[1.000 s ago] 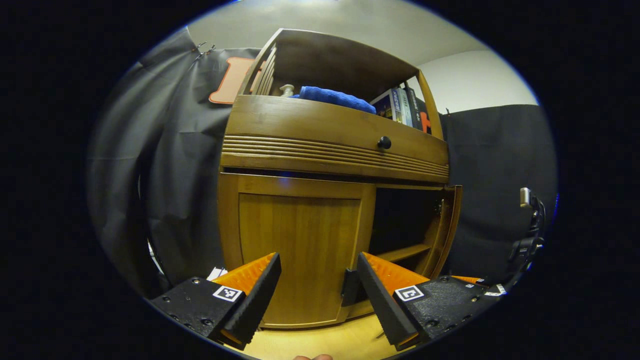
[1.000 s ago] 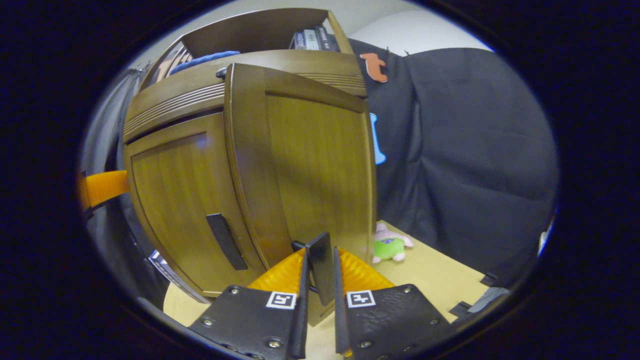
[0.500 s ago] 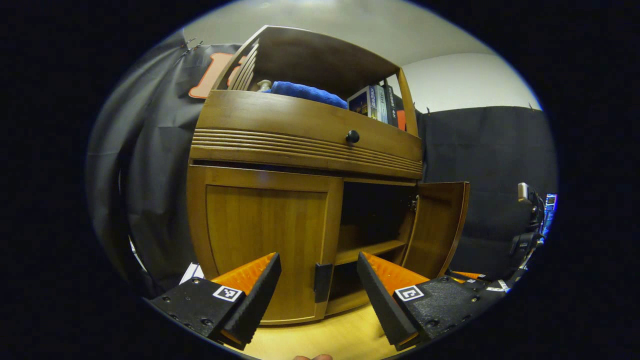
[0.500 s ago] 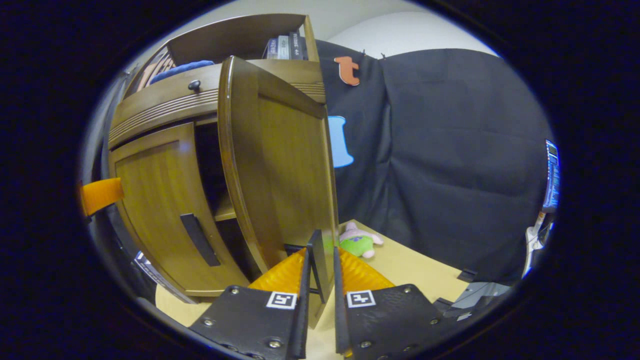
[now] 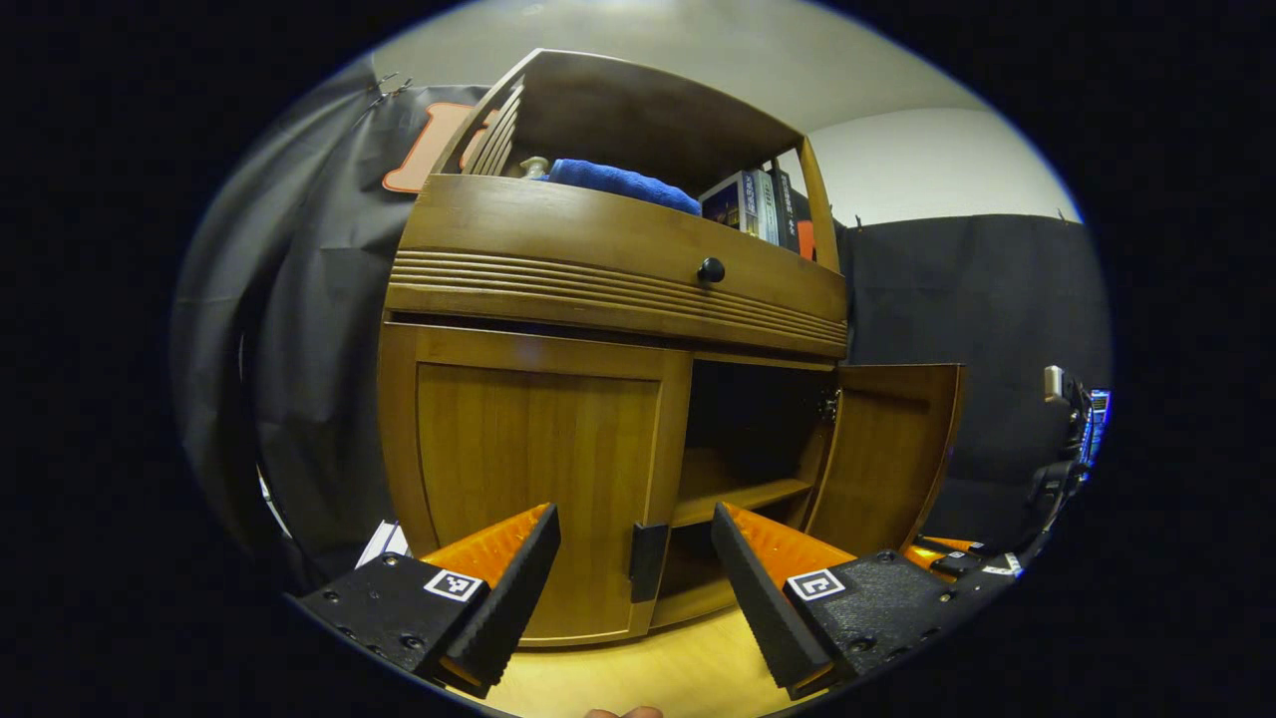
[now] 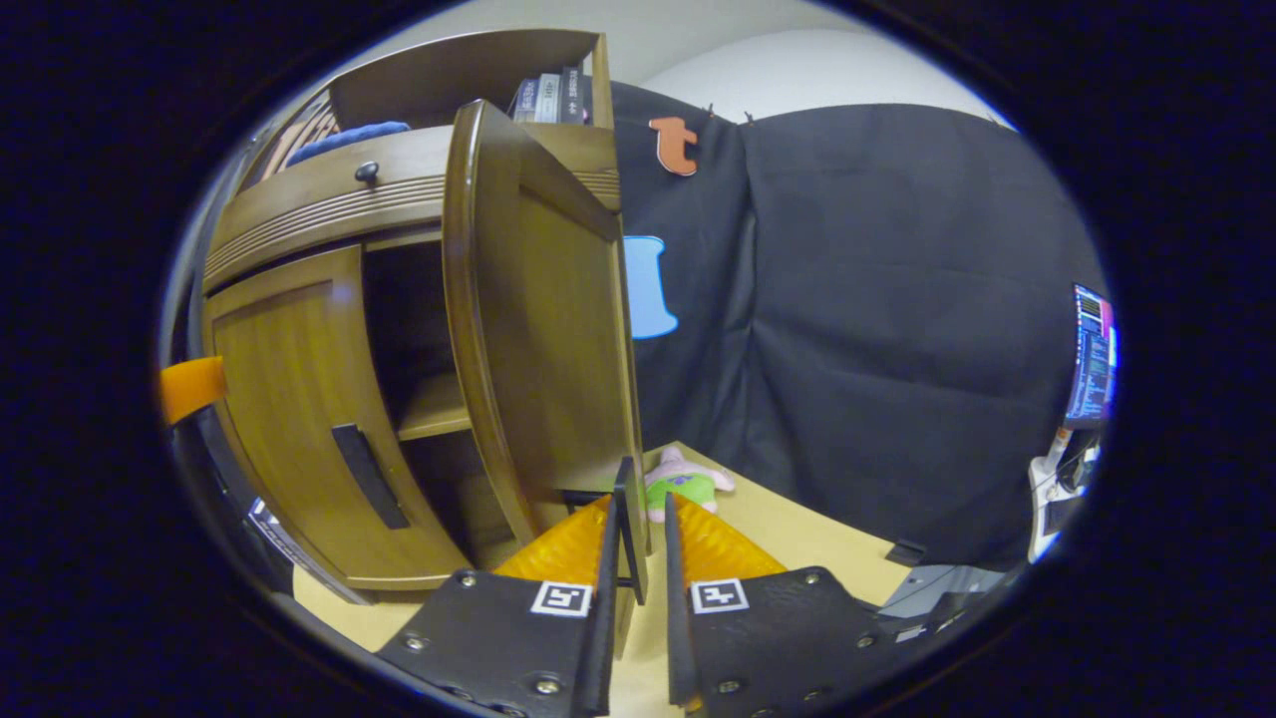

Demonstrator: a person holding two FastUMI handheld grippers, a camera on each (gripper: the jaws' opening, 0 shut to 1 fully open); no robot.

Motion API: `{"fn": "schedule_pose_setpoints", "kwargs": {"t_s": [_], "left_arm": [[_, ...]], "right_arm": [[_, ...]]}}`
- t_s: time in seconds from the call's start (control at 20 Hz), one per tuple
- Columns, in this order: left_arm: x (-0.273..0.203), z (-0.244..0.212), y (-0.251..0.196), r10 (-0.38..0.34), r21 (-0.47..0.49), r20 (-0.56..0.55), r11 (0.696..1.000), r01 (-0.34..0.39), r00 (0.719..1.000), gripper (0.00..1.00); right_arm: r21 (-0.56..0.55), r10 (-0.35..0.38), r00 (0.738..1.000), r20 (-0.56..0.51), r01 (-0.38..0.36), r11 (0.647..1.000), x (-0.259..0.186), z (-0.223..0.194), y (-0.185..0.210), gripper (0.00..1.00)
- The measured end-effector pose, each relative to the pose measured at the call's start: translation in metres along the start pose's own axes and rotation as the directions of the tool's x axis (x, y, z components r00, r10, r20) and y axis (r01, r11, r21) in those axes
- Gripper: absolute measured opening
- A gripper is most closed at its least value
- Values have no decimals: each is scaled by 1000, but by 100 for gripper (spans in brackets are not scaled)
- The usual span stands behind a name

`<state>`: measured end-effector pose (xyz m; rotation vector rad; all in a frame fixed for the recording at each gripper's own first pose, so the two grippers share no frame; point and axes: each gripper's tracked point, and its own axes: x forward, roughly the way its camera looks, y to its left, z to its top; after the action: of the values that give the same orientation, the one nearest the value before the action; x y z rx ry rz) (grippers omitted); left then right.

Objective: Open the right door of the double-door shoe cabinet with the right hand, and open the left door with the left hand.

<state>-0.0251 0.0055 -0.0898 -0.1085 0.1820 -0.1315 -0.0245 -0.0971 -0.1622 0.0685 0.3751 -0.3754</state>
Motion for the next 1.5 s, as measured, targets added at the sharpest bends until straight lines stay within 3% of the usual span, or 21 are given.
{"fn": "schedule_pose_setpoints", "kwargs": {"t_s": [0.85,1.15,1.2,1.3,1.5], "left_arm": [[4,-14,1,30,-5,-27,1000,-30,999,95],[5,-18,5,41,5,-30,999,-41,999,96],[5,-19,6,42,6,-31,999,-42,999,96],[6,-20,7,45,7,-34,999,-45,998,95],[10,-25,6,50,14,-49,999,-49,998,95]], "right_arm": [[2,-109,994,17,109,994,3,14,-77,21],[7,-202,979,32,202,979,-1,21,-120,21],[13,-218,975,34,217,976,2,22,-127,6],[24,-212,976,43,211,977,3,26,-124,12],[5,-198,978,64,198,980,2,31,-119,12]]}}
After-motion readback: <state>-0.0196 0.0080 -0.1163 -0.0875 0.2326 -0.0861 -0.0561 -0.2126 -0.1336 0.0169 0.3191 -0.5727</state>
